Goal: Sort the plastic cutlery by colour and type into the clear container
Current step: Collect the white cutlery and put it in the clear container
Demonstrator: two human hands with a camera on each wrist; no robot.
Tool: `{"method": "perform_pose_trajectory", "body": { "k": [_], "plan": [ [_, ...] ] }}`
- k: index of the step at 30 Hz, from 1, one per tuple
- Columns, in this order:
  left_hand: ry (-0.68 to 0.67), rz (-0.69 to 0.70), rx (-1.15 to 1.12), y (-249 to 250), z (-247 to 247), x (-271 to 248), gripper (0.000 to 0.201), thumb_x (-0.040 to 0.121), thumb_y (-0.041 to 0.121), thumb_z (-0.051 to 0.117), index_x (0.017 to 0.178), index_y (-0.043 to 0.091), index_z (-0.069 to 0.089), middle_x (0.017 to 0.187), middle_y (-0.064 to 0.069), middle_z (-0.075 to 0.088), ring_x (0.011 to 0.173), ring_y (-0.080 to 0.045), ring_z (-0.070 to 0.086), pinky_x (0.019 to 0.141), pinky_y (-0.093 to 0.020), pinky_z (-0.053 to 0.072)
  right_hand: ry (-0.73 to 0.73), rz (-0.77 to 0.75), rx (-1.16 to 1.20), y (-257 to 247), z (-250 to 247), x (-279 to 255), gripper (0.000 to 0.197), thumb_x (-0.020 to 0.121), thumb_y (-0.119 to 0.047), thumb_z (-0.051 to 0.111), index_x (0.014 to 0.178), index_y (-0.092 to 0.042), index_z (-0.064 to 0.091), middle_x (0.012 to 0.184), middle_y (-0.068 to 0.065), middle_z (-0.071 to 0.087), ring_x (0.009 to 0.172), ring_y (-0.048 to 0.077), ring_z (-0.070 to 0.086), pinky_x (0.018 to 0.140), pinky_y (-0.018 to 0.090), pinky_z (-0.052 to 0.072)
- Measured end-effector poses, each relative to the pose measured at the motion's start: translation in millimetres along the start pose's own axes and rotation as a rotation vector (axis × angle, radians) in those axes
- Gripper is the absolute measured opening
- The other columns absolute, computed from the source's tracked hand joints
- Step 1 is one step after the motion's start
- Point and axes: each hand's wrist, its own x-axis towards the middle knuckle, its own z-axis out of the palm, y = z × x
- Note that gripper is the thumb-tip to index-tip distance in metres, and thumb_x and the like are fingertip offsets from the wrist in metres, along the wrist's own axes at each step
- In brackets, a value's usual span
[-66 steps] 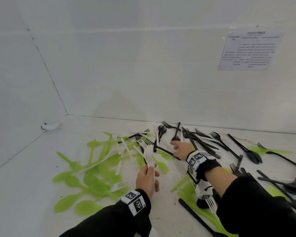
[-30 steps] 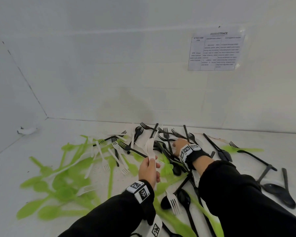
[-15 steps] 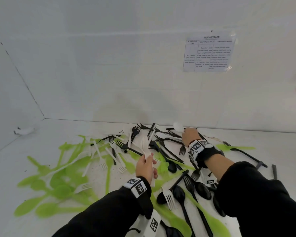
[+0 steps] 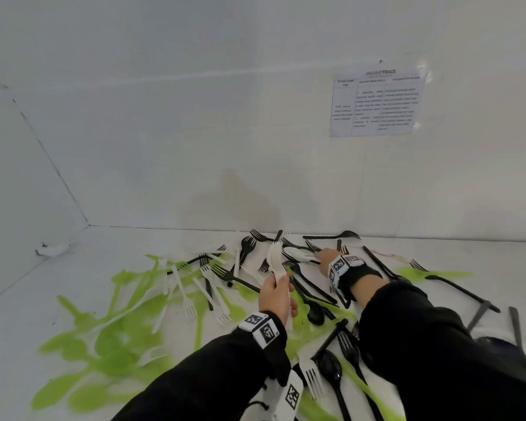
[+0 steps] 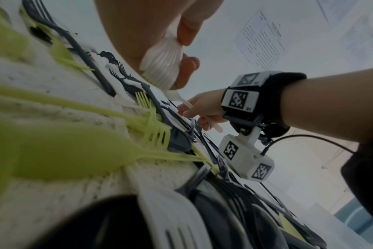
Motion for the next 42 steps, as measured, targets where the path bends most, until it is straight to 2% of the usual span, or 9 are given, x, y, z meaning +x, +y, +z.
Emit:
{"method": "perform_pose_trajectory", "body": {
  "k": [8,17,21,25,29,33,37,40,42],
  "plan": [
    [-0.006,-0.015,0.015,-9.3,6.6,13.1,0.015,0.097,0.017,0.045,0.085,0.012,0.05,0.076,-0.005,0.044,0.045,-0.016,0.038,0.039,-0.022,0.03,0.063,0.078,0.087,-2.8,9.5,5.4,0.037,0.097,-0.021,0.038,0.126,-0.004,0.053,0.13,0.016,0.055,0.12,0.032,0.053,0.1,0.039,0.045],
    [-0.021,0.002,0.003,-14.5,6.5,5.8,0.02,0.097,0.017,0.046,0.079,0.009,0.048,0.071,-0.008,0.044,0.045,-0.019,0.037,0.042,-0.024,0.031,0.313,0.107,0.554,-6.7,-13.7,-32.8,0.029,0.099,-0.014,0.033,0.121,0.002,0.043,0.121,0.024,0.057,0.113,0.037,0.054,0.086,0.036,0.043],
    [-0.029,-0.001,-0.054,-9.7,5.1,-4.0,0.019,0.096,0.015,0.047,0.078,0.01,0.05,0.069,-0.006,0.044,0.047,-0.019,0.038,0.044,-0.024,0.032,0.256,-0.003,0.714,-16.0,-11.3,-73.9,0.032,0.1,-0.025,0.035,0.115,0.002,0.045,0.118,0.025,0.056,0.109,0.037,0.053,0.082,0.034,0.04],
    [-0.042,0.01,-0.073,-6.8,3.2,-17.1,0.017,0.097,0.015,0.045,0.083,0.013,0.055,0.072,-0.006,0.048,0.055,-0.019,0.042,0.05,-0.027,0.034,0.166,-0.063,0.741,-30.9,13.6,-109.8,0.031,0.101,-0.023,0.034,0.116,0.003,0.045,0.122,0.025,0.054,0.115,0.035,0.051,0.09,0.034,0.04],
    [-0.021,0.042,-0.047,-11.8,-1.1,-26.5,0.021,0.097,0.012,0.042,0.079,0.015,0.052,0.081,-0.008,0.057,0.076,-0.024,0.056,0.068,-0.033,0.045,0.203,-0.112,0.729,-48.6,33.7,-132.0,0.031,0.098,-0.01,0.033,0.121,0.007,0.046,0.124,0.024,0.051,0.116,0.035,0.05,0.095,0.038,0.04],
    [-0.031,0.036,-0.003,-17.3,-2.7,-31.8,0.019,0.097,0.012,0.043,0.081,0.015,0.053,0.092,-0.013,0.061,0.097,-0.03,0.057,0.092,-0.043,0.045,0.188,-0.109,0.782,-56.5,38.9,-149.6,0.036,0.099,-0.013,0.031,0.13,0.001,0.043,0.129,0.019,0.042,0.116,0.032,0.048,0.099,0.034,0.038],
    [-0.077,0.015,-0.095,-12.5,5.5,-47.4,0.02,0.098,0.009,0.041,0.084,0.016,0.053,0.091,-0.01,0.061,0.097,-0.029,0.058,0.089,-0.04,0.046,0.251,-0.17,0.778,-43.5,35.4,-163.8,0.033,0.097,-0.008,0.035,0.127,0.001,0.048,0.088,-0.001,0.043,0.116,0.03,0.046,0.099,0.032,0.036],
    [-0.114,0.04,-0.148,-10.3,13.8,-60.2,0.016,0.099,0.01,0.04,0.106,0.007,0.054,0.094,-0.011,0.061,0.096,-0.026,0.057,0.089,-0.039,0.045,0.304,-0.197,0.874,-30.9,35.5,-167.7,0.032,0.094,-0.007,0.043,0.125,-0.001,0.051,0.111,0.014,0.058,0.115,0.029,0.051,0.094,0.028,0.038],
    [-0.114,0.063,-0.116,-9.9,18.6,-66.8,0.021,0.098,0.009,0.042,0.115,0.004,0.053,0.092,-0.009,0.062,0.093,-0.026,0.058,0.087,-0.038,0.046,0.272,-0.238,0.826,-26.4,36.6,-169.0,0.04,0.094,-0.007,0.043,0.134,-0.005,0.045,0.125,0.02,0.052,0.119,0.03,0.049,0.099,0.03,0.037]
  ]
}}
